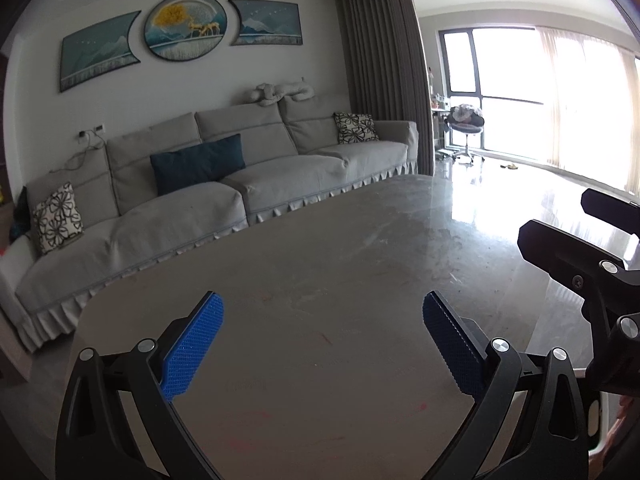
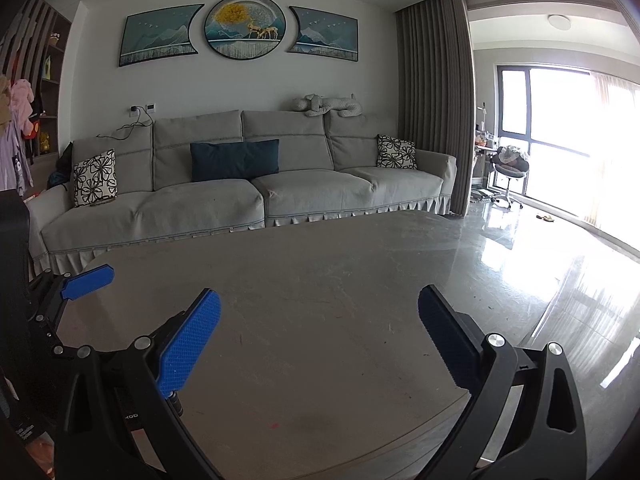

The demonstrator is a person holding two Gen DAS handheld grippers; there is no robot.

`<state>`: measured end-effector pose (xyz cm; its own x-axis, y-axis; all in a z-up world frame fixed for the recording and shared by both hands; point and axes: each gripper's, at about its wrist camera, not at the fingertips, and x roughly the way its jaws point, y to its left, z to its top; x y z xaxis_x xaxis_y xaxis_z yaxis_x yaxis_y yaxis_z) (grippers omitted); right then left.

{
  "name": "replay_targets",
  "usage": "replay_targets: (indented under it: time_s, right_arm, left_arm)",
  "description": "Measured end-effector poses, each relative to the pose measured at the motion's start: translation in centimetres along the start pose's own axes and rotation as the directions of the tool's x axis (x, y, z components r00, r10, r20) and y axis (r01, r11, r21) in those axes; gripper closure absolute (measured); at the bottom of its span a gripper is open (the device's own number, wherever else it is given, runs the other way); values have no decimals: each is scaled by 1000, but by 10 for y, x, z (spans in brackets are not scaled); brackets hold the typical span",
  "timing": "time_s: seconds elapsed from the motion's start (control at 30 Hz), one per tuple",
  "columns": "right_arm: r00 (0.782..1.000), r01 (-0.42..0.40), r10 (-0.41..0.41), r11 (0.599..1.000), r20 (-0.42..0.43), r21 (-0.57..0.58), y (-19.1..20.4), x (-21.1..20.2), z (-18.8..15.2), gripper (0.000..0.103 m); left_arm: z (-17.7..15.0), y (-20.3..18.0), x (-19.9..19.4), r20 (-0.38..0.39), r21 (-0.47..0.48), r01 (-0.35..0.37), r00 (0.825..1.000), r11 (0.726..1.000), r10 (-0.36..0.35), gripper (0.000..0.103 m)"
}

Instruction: Collect trash

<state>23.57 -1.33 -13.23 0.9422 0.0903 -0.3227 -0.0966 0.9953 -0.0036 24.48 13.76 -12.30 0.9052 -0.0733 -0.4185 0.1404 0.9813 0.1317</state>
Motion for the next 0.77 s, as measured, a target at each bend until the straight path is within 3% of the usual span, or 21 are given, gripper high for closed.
replay_targets:
  time_s: [0.23,0.77]
  right_arm:
    - [1000,10,-9,1000,1,-7,4,-1,-1,5]
    - [1000,13,-13,1000,0,-7,6,-5,1,5]
  left_arm:
    - [2,-3,-7,30,2,-5,1000,1000,5,5]
    - [3,4,-5,16,-36,-1,1000,999,2,5]
